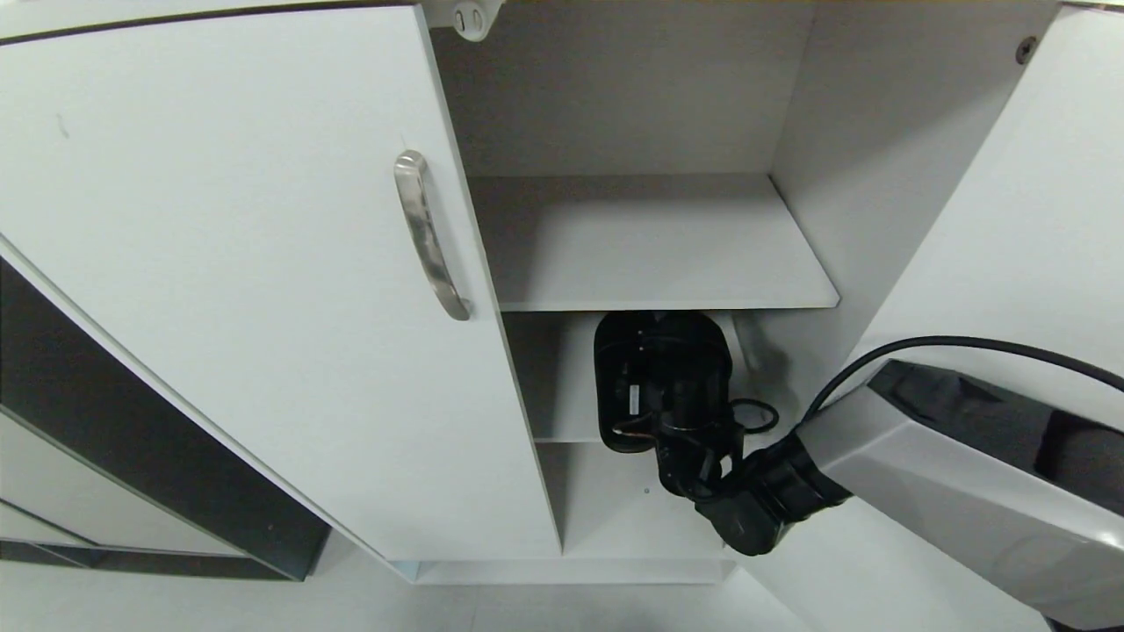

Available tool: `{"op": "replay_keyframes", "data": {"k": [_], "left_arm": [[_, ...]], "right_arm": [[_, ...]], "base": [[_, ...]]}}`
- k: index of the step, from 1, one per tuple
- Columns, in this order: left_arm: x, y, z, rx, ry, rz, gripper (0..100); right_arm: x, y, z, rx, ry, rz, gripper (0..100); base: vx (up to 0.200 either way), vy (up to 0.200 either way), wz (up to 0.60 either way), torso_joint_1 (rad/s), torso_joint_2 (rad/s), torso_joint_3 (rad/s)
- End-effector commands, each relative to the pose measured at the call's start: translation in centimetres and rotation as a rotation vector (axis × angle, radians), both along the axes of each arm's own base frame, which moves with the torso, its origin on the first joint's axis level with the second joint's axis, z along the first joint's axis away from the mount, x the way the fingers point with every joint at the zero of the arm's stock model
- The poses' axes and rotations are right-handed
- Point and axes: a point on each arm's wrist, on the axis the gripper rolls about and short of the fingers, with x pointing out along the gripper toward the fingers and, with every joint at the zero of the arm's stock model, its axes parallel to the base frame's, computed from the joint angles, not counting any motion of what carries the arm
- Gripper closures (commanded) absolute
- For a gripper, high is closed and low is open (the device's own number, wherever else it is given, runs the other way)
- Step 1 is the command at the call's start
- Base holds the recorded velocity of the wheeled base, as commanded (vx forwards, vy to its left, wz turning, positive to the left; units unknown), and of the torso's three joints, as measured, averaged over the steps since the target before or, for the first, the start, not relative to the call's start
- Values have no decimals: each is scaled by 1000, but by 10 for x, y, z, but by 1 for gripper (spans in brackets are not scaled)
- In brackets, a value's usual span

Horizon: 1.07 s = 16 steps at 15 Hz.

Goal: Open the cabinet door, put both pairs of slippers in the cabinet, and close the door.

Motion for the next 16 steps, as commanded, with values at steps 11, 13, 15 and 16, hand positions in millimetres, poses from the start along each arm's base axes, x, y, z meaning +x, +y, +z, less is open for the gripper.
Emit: {"op": "replay_keyframes", "data": {"k": [11,13,15,16], "left_arm": [[0,0,0,0,1,0,100],[0,0,0,0,1,0,100],[0,0,0,0,1,0,100],[0,0,0,0,1,0,100]], "right_arm": [[-91,-15,-12,-23,24,140,0],[-94,-13,-12,-25,24,151,0],[-94,-14,-13,-26,25,149,0],[-94,-14,-14,-29,29,149,0]], "base": [[-73,0,0,2,1,1],[-200,0,0,2,5,5],[-200,0,0,2,2,2],[-200,0,0,2,2,7]]}}
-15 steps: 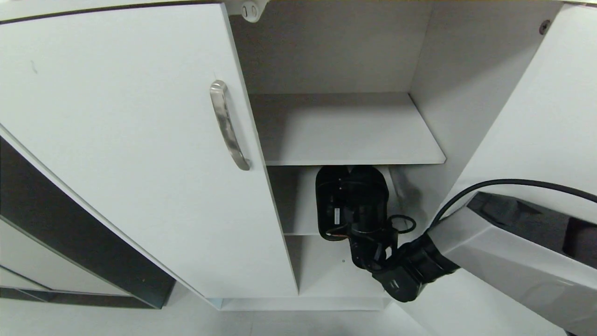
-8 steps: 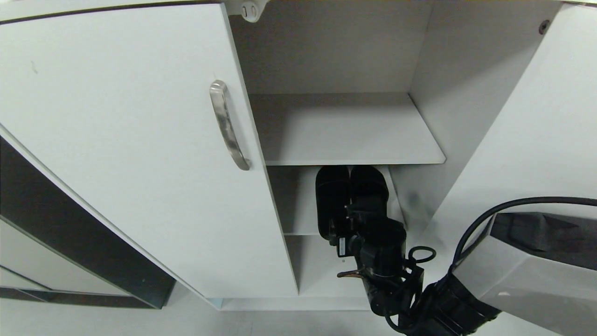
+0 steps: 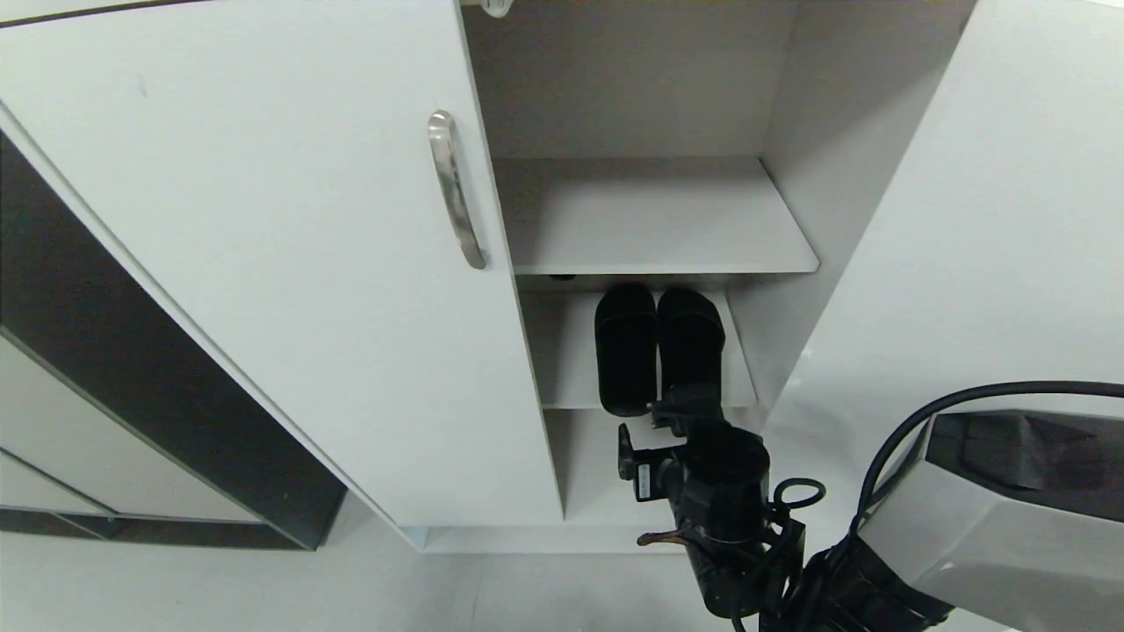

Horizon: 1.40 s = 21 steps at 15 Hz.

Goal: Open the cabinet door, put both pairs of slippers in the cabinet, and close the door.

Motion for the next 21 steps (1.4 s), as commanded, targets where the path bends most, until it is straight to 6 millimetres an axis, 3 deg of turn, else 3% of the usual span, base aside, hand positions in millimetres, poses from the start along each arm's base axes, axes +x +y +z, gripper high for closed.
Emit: {"op": "replay_keyframes", "data": {"k": [1,17,21], "left_arm": [[0,0,0,2,-1,1,100],[0,0,0,2,0,5,100],[0,0,0,2,0,5,100]], "right_arm": [[-1,0,0,-1,1,2,0],[-2,-2,-2,6,-4,-2,0],[-2,-2,-2,6,-5,-1,0]], "base": [[-200,0,0,-2,12,2],[-13,0,0,0,0,0],[0,0,0,2,4,162]]}}
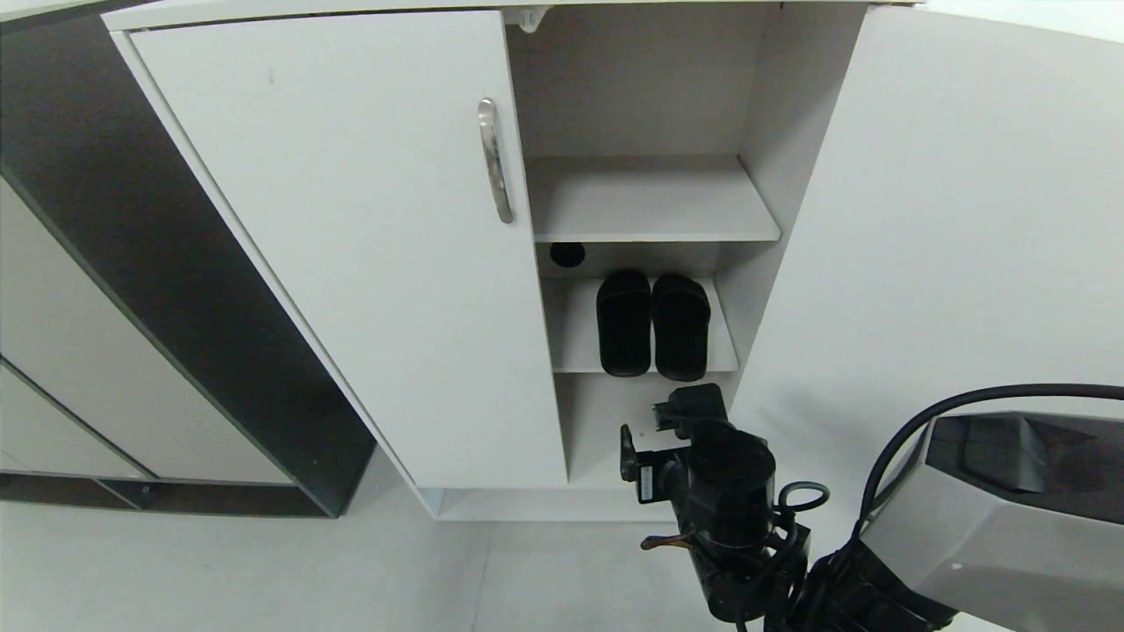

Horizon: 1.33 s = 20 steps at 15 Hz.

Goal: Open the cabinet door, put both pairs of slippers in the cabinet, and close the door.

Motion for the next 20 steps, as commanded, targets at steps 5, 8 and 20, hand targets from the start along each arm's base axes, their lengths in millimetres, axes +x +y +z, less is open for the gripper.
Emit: {"op": "replay_keyframes", "data": {"k": [5,8,20], "left_arm": [[0,0,0,0,0,0,100],[0,0,0,0,0,0,100],[0,0,0,4,0,0,100]], "right_arm": [[-2,-2,-5,-16,13,2,0],[-2,-2,-6,-23,16,2,0],[-22,-18,-8,-39,46,138,0]], "base": [[0,0,0,3,3,197],[0,0,0,2,4,207],[0,0,0,2,3,101]]}}
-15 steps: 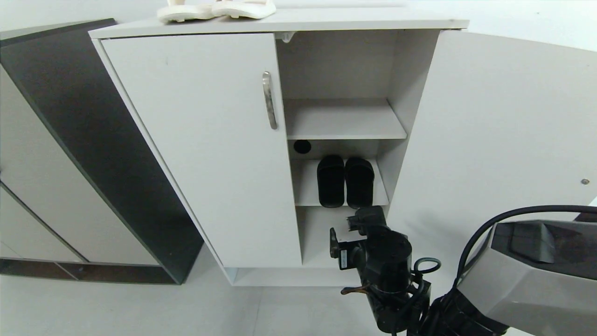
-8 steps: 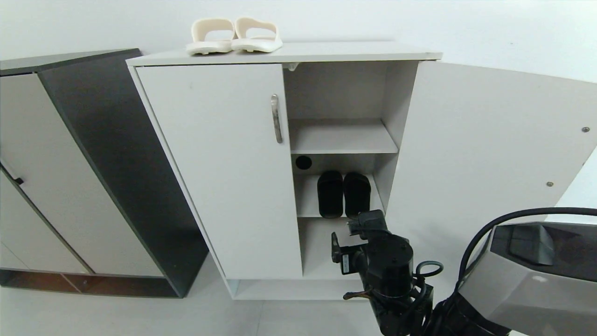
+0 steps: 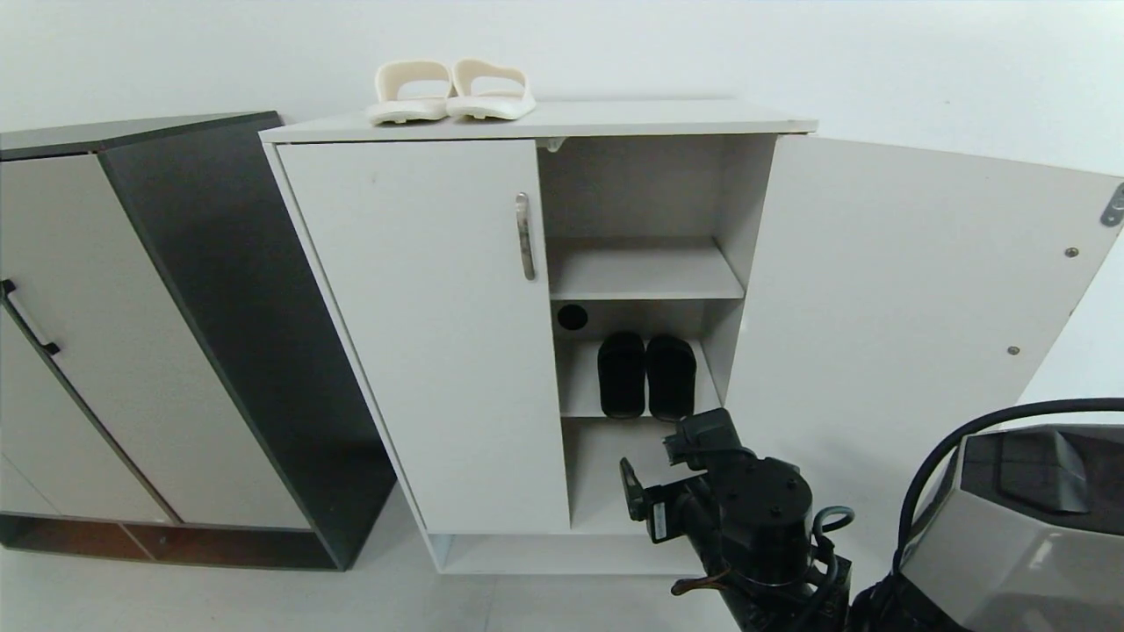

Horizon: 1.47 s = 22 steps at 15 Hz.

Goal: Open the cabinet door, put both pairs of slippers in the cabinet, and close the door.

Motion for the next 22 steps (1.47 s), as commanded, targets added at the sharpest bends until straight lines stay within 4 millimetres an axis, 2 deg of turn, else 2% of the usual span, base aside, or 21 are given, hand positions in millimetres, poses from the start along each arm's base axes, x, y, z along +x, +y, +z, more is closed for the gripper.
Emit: {"op": "replay_keyframes", "data": {"k": [1,19,22], "left_arm": [[0,0,0,0,1,0,100],[0,0,0,-2,1,0,100],[0,0,0,-2,1,0,100]], "right_arm": [[0,0,-1,-3,3,-1,0],[-1,-2,-6,-22,14,0,0],[-1,-2,-7,-23,15,0,0]], "base": [[0,200,0,2,17,46],[0,200,0,3,5,5],[0,0,0,0,0,0]]}}
